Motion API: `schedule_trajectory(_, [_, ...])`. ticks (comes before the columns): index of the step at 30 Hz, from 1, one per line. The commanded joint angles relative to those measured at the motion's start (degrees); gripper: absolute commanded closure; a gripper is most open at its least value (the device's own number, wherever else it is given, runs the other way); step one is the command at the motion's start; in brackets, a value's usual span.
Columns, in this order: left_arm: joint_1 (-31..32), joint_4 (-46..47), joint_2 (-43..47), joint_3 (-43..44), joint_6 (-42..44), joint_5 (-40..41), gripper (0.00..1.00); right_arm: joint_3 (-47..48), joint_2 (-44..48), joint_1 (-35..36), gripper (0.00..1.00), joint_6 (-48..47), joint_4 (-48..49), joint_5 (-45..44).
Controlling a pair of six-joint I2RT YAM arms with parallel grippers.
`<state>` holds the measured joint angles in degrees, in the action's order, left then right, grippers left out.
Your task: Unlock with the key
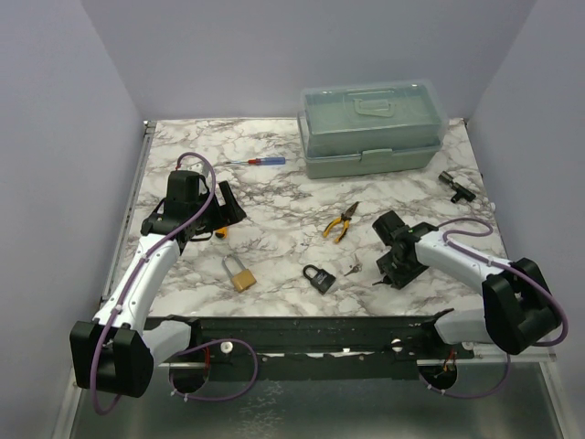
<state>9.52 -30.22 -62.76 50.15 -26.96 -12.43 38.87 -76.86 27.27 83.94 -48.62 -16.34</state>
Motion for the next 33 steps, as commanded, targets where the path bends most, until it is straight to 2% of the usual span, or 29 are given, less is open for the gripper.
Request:
schedule_trajectory(1, [0.34, -1.13, 0.80, 1.62, 0.42, -0.05, 0.15, -2.78, -0.88, -0.35, 0.52, 0.52, 1.88, 0.69])
schedule_trajectory(5, [0.34, -1.11, 0.71, 1.62, 0.42, -0.05, 0.15, -3.66, -1.67, -0.37, 0.59, 0.68, 2.72, 0.18])
schedule_trajectory(9, [0.33, -1.15, 0.55, 1.64, 0.42, -0.05, 0.15, -3.72, -2.73, -0.37, 0.71, 0.71, 2.56, -0.90])
schedule_trajectory(15, [0.34, -1.16, 0.45, 1.63, 0.50, -0.18, 0.15, -3.29, -1.45, -0.39, 0.84, 0.03, 2.62, -1.45])
schedule_trajectory(23, [0.39, 0.01, 0.89, 1.31, -0.10, -4.65, 0.15, 0.24, 2.69, -0.42, 0.93, -1.19, 0.82, -2.78])
schedule_trajectory(27, [0.69, 1.72, 0.94, 0.53, -3.33, -6.91, 0.15, 2.38, 4.05, -0.40, 0.99, -2.12, 0.88, -2.71])
schedule_trajectory(33, [6.53, 6.63, 1.87, -0.98, -8.65, -7.52, 0.15, 5.74, 5.74, -0.38, 1.00, -3.26, 1.42, -1.14])
